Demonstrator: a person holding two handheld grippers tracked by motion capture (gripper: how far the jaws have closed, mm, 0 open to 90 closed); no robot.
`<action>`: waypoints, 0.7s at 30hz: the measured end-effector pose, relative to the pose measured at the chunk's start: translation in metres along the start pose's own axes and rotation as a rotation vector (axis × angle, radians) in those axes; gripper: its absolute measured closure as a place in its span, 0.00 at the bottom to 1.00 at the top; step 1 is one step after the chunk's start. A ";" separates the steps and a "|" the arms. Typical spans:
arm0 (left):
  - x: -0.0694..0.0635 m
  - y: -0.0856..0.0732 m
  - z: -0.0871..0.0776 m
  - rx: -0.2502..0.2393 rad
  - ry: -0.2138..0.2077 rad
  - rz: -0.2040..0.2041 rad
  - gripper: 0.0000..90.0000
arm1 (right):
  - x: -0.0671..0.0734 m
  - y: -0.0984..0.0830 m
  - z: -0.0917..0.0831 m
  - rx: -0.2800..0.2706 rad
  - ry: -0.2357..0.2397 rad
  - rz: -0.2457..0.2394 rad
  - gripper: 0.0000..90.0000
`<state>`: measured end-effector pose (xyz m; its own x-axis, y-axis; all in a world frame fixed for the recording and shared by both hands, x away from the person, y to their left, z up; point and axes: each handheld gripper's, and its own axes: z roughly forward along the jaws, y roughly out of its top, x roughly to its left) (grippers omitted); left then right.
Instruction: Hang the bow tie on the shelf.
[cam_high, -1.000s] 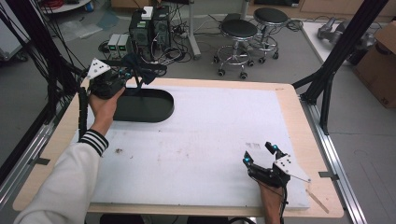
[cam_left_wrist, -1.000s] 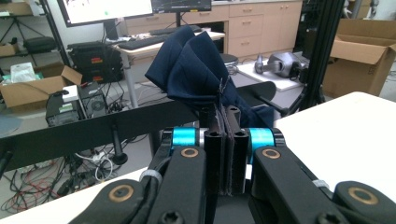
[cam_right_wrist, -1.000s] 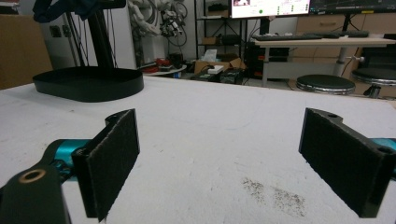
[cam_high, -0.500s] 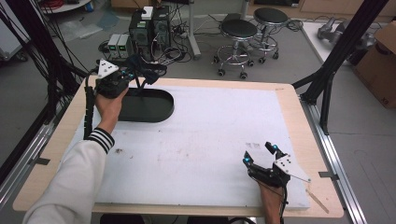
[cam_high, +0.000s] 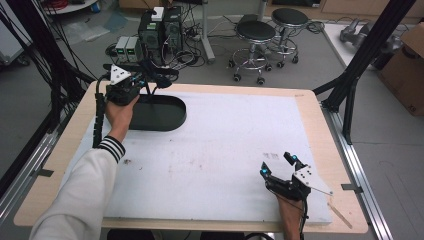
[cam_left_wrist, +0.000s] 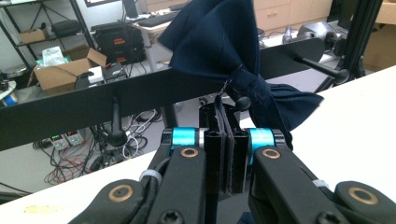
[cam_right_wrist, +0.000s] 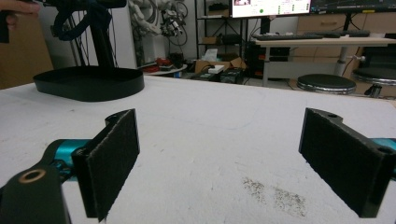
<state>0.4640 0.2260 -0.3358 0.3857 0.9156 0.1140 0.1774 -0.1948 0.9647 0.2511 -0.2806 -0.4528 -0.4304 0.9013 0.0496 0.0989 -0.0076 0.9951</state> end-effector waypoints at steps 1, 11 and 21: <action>0.000 -0.001 0.001 0.001 -0.002 -0.001 0.98 | 0.000 0.000 0.000 -0.001 0.000 0.000 0.13; 0.000 -0.007 0.010 0.033 0.007 -0.001 0.98 | 0.000 0.000 0.000 0.001 0.000 0.006 0.13; -0.003 -0.007 0.019 0.047 -0.011 0.004 0.97 | 0.000 0.000 0.000 0.001 -0.002 0.010 0.13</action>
<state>0.4785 0.2182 -0.3472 0.3959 0.9111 0.1148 0.2181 -0.2148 0.9520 0.2514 -0.2808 -0.4526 -0.4276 0.9020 0.0593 0.1043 -0.0159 0.9944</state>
